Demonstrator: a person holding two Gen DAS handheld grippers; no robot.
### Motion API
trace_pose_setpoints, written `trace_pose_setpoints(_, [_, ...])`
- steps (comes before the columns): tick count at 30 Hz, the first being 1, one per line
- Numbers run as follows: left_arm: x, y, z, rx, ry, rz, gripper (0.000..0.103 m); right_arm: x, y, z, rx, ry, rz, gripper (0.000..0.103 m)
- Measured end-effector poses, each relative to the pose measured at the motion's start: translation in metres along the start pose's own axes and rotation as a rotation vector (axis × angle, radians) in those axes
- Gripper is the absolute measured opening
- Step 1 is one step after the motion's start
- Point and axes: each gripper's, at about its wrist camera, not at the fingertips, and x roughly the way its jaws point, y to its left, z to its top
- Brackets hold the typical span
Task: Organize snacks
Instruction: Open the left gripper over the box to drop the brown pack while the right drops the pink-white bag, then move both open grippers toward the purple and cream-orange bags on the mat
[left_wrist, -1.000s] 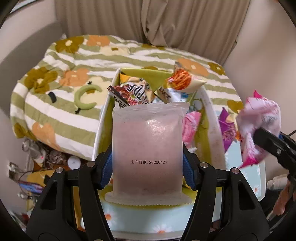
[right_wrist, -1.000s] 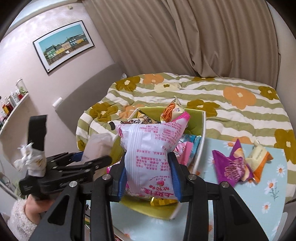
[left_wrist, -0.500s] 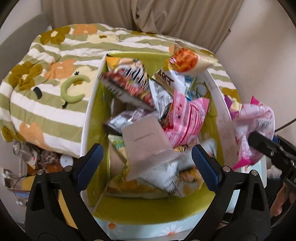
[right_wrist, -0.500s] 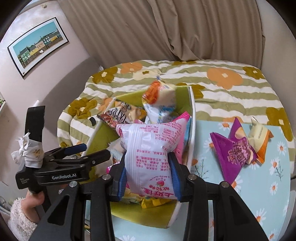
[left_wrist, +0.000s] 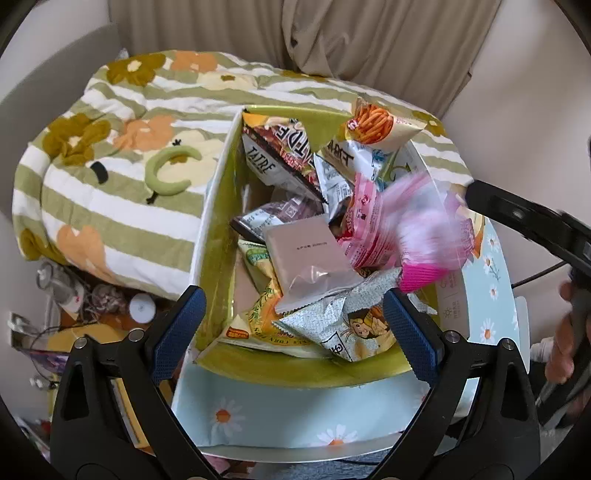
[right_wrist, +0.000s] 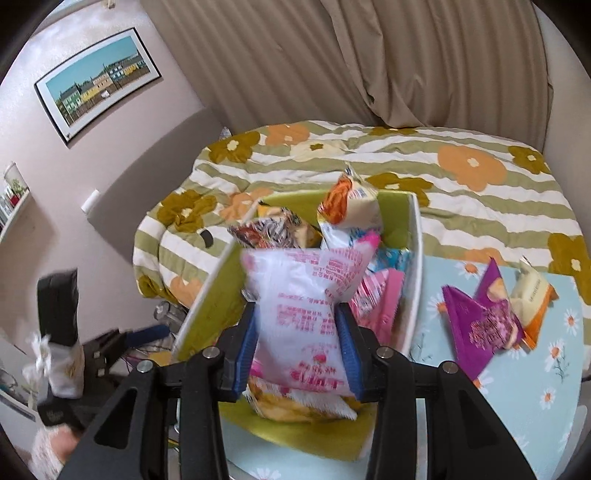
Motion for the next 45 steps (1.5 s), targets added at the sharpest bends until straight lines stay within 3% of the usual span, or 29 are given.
trace_pose_setpoints(3, [-0.006, -0.003, -0.003, 0.009, -0.014, 0.019, 0.096, 0.009, -0.003, 0.004, 0.016, 0.012, -0.02, 0.04])
trace_pose_setpoints(5, [-0.008, -0.004, -0.005, 0.007, -0.02, 0.024, 0.096, 0.008, -0.005, 0.001, 0.033, 0.007, -0.031, 0.053])
trace_pose_setpoints(7, [-0.011, -0.002, -0.008, 0.003, -0.023, 0.018, 0.096, 0.004, -0.009, -0.002, 0.046, -0.004, -0.032, 0.088])
trace_pose_setpoints(8, [-0.011, -0.002, -0.009, 0.003, -0.024, 0.015, 0.096, 0.002, -0.009, -0.005, 0.048, -0.009, -0.031, 0.091])
trace_pose_setpoints(17, [-0.026, -0.011, -0.011, 0.027, -0.055, -0.005, 0.096, -0.022, -0.004, -0.028, -0.009, -0.052, -0.096, 0.092])
trace_pose_setpoints(22, [-0.042, -0.029, -0.015, 0.071, -0.103, -0.036, 0.096, -0.047, -0.012, -0.045, 0.006, -0.027, -0.159, 0.092])
trace_pose_setpoints(28, [-0.051, -0.064, -0.018, 0.136, -0.13, -0.131, 0.096, -0.091, -0.027, -0.064, 0.062, -0.095, -0.258, 0.092])
trace_pose_setpoints(38, [-0.044, -0.139, -0.012, 0.205, -0.115, -0.197, 0.096, -0.151, -0.099, -0.065, 0.202, -0.164, -0.374, 0.092])
trace_pose_setpoints(45, [-0.016, -0.21, -0.004, 0.179, -0.083, -0.185, 0.096, -0.161, -0.165, -0.057, 0.23, -0.126, -0.332, 0.092])
